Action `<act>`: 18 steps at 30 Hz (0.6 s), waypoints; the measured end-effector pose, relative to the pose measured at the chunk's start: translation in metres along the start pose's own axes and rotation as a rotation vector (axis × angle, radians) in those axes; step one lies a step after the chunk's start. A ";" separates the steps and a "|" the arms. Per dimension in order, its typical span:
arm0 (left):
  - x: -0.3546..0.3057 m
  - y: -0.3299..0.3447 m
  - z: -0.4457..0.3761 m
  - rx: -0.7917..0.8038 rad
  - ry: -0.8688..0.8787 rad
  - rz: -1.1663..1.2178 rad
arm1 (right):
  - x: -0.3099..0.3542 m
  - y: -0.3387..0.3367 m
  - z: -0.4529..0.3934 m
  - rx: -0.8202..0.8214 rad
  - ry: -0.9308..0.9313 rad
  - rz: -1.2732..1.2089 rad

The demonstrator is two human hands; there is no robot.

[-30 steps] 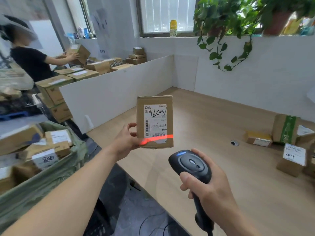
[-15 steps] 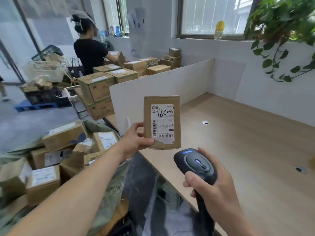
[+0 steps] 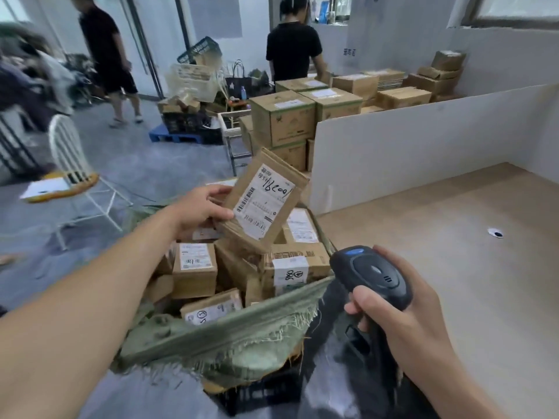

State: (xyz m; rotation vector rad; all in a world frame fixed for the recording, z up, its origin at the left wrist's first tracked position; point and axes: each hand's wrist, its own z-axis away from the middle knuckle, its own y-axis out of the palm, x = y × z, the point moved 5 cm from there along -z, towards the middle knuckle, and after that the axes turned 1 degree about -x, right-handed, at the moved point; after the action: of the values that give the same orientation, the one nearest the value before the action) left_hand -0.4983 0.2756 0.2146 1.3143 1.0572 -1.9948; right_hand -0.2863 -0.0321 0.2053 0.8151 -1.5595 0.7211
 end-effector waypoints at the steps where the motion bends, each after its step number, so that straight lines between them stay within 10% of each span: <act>1: 0.008 -0.017 0.004 -0.039 -0.022 0.015 | -0.002 0.009 -0.003 0.033 -0.012 0.005; 18: 0.141 -0.052 0.030 0.124 -0.424 -0.519 | -0.034 0.059 -0.025 0.178 0.054 0.015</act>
State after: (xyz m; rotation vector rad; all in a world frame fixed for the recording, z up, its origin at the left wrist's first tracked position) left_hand -0.6088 0.2789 0.1084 0.6495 1.1525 -2.6028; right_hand -0.3187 0.0253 0.1746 0.9076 -1.4689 0.8949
